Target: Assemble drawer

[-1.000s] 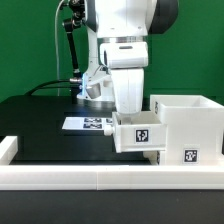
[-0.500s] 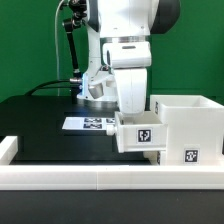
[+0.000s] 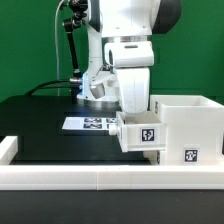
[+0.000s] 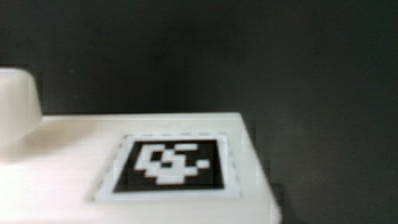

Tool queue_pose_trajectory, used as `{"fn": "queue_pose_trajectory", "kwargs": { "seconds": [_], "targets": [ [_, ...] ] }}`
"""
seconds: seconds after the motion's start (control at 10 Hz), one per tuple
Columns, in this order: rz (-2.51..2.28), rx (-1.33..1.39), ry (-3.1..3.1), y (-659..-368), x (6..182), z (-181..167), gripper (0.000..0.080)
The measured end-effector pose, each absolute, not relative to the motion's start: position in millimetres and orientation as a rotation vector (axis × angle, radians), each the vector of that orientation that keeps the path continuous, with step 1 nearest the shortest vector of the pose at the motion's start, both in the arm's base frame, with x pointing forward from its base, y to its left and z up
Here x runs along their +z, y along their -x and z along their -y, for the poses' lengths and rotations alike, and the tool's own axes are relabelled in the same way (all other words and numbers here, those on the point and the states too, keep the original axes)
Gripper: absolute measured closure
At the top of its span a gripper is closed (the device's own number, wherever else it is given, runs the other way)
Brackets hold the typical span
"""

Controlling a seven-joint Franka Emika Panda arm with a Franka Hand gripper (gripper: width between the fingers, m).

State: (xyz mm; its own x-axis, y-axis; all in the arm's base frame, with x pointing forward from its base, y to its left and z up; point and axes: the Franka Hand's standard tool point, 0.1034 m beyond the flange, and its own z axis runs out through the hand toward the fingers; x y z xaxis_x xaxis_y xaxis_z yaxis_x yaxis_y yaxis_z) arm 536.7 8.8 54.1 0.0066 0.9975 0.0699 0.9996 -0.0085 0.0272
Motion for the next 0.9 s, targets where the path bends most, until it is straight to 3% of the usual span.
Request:
{"fn": "queue_pose_trajectory", "kwargs": {
  "seconds": [0.3, 0.4, 0.5, 0.6, 0.7, 0.8, 0.9],
  "targets": [
    [2.186, -0.11, 2.213, -537, 54.0, -9, 0.0757],
    [2.186, -0.11, 2.213, -537, 54.0, -9, 0.0642],
    [2.174, -0.106, 2.225, -538, 57.3, -11, 0.0642],
    [2.174, -0.112, 2.233, -541, 62.4, -13, 0.0507],
    [2.173, -0.116, 2.241, -542, 66.4, -14, 0.0507],
    [2.174, -0.119, 2.245, -543, 69.2, -14, 0.0305],
    [2.177, -0.123, 2.25, -545, 72.9, -12, 0.02]
  ]
}}
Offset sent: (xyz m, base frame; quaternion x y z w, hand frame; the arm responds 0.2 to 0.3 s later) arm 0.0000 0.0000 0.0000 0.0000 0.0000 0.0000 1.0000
